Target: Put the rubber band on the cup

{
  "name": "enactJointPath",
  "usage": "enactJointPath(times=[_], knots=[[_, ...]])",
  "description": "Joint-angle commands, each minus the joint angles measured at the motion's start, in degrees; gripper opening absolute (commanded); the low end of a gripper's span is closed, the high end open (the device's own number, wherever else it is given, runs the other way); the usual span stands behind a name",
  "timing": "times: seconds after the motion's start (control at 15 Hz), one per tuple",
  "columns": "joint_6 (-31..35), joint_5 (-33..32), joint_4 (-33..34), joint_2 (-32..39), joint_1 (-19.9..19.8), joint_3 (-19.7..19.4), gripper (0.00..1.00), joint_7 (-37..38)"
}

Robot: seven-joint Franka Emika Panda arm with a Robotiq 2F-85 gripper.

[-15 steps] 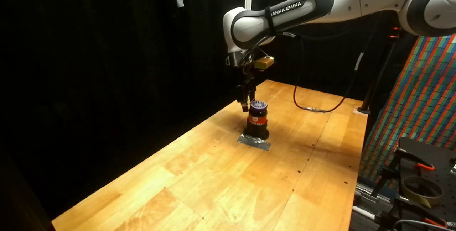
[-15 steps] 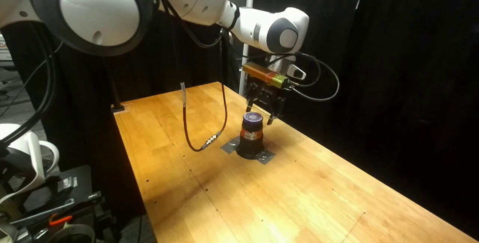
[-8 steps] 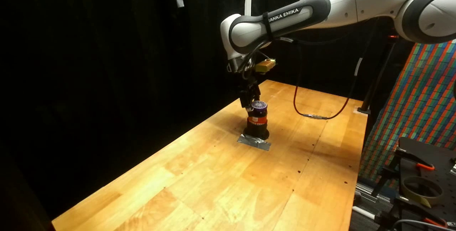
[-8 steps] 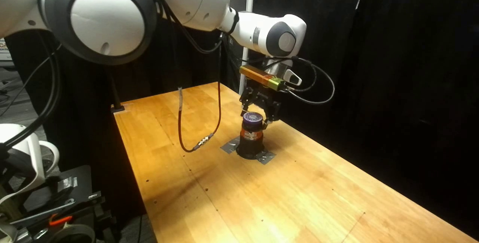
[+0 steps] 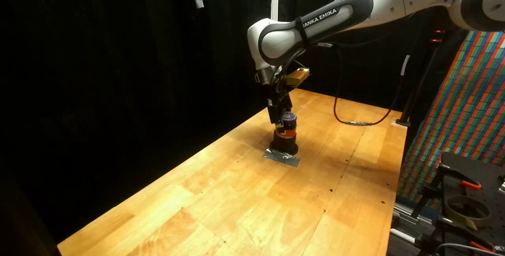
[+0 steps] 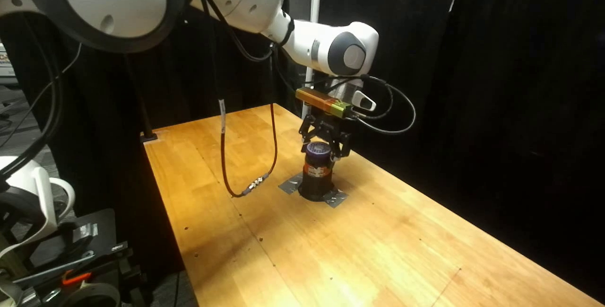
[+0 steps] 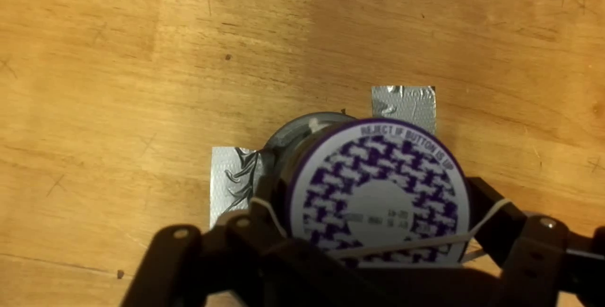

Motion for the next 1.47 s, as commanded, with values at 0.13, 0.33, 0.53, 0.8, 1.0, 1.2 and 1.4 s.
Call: enactJointPath(times=[0.13,0.33,0.53,0.8,1.0,1.2,1.4], knots=[[11.2,-1.4,-18.3,-11.4,1.1,-0.6,1.0,5.6],[17.1,-1.7,-25.4,-15.5,1.4,-0.6,1.0,8.5],[22.6,-1.6,-32.7,-19.9,1.3,-0.5,1.0,10.8],[29.3,-1.7,-43.4,-26.0,1.1,0.0,1.0,11.1],[36.7,-2.3,-51.8,-30.5,1.3,-0.1,1.0,11.4],[50.2,-5.8,-60.3,-34.3,2.3,-1.1,0.74,12.5],[64.9,-13.1,-69.4,-37.5,4.2,-3.9,0.51,16.2]])
